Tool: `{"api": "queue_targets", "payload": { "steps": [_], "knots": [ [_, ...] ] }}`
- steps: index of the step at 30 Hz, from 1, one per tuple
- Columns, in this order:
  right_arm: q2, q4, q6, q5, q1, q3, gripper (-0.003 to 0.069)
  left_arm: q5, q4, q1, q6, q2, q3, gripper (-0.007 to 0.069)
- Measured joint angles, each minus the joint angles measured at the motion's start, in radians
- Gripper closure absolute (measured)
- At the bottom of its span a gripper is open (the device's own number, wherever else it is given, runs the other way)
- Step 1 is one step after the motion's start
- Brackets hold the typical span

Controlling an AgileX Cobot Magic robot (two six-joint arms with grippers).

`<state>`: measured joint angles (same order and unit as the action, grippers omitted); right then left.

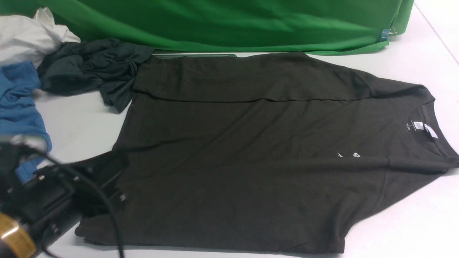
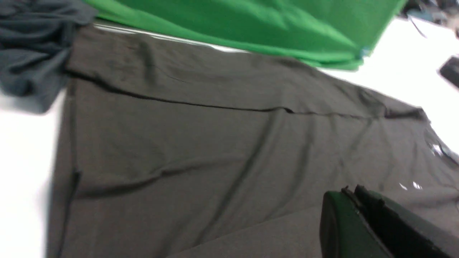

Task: Fold a long-sleeved shirt on a white desktop.
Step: 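Grasp the left edge of the dark T-shirt lying flat on the table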

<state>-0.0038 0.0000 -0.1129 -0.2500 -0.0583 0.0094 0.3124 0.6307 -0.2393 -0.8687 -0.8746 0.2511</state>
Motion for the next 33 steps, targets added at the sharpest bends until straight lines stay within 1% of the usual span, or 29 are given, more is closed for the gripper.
{"api": "queue_targets", "payload": {
  "steps": [2,4,5,7,8,9,10,12,14,16,18,21,22,23,24,26,29,33],
  "knots": [
    [0.000,0.000,0.000,0.000,0.000,0.000,0.0418,0.001,0.016,0.000,0.000,-0.032,0.014,0.0562],
    [0.000,0.000,0.000,0.000,0.000,0.000,0.0418,-0.016,-0.004,0.000,0.024,-0.055,0.025,0.0562],
    [0.000,0.000,0.000,0.000,0.000,0.000,0.0418,-0.054,-0.075,-0.001,0.087,-0.074,0.041,0.0562],
    [0.000,0.000,0.000,0.000,0.000,0.000,0.0418,-0.165,-0.237,-0.008,0.266,-0.097,0.080,0.0562],
    [0.000,0.000,0.000,0.000,0.000,0.000,0.0418,-0.241,-0.335,-0.014,0.401,-0.110,0.113,0.0562],
    [0.000,-0.005,0.000,0.000,0.000,0.000,0.0418,-0.338,-0.461,-0.025,0.601,-0.128,0.168,0.0562],
    [0.000,-0.005,0.000,0.001,0.000,0.000,0.0418,-0.418,-0.541,-0.033,0.734,-0.138,0.210,0.0562],
    [0.000,-0.005,0.000,0.000,0.000,0.000,0.0418,-0.528,-0.637,-0.041,0.892,-0.150,0.271,0.0562],
    [0.000,0.000,0.000,0.001,0.000,0.000,0.0418,-0.676,-0.743,-0.048,1.050,-0.161,0.352,0.0562],
    [0.000,0.000,0.000,0.001,0.000,0.000,0.0418,-0.799,-0.801,-0.049,1.119,-0.164,0.413,0.0562],
    [0.000,0.000,0.000,0.002,0.000,0.000,0.0418,-0.920,-0.829,-0.049,1.165,-0.168,0.460,0.0562],
    [0.000,0.000,0.000,0.003,0.000,0.000,0.0418,-1.028,-0.854,-0.049,1.202,-0.187,0.483,0.0562],
    [0.000,0.000,0.000,0.003,0.000,0.000,0.0418,-1.034,-0.857,-0.049,1.207,-0.190,0.485,0.0562],
    [0.000,0.000,0.000,0.003,0.000,0.000,0.0418,-1.085,-0.885,-0.049,1.242,-0.210,0.487,0.0562],
    [0.000,0.000,0.000,0.003,0.000,0.000,0.0418,-1.091,-0.890,-0.049,1.255,-0.218,0.488,0.0562],
    [0.000,0.000,0.000,0.003,0.000,0.000,0.0418,-1.170,-0.958,-0.049,1.355,-0.269,0.489,0.0562],
    [0.000,0.000,0.000,0.003,0.000,0.000,0.0418,-1.176,-0.995,-0.049,1.431,-0.309,0.489,0.0562],
    [0.000,0.000,0.000,0.003,0.000,0.000,0.0418,-1.070,-1.003,-0.049,1.430,-0.325,0.490,0.0562]
  ]
}}
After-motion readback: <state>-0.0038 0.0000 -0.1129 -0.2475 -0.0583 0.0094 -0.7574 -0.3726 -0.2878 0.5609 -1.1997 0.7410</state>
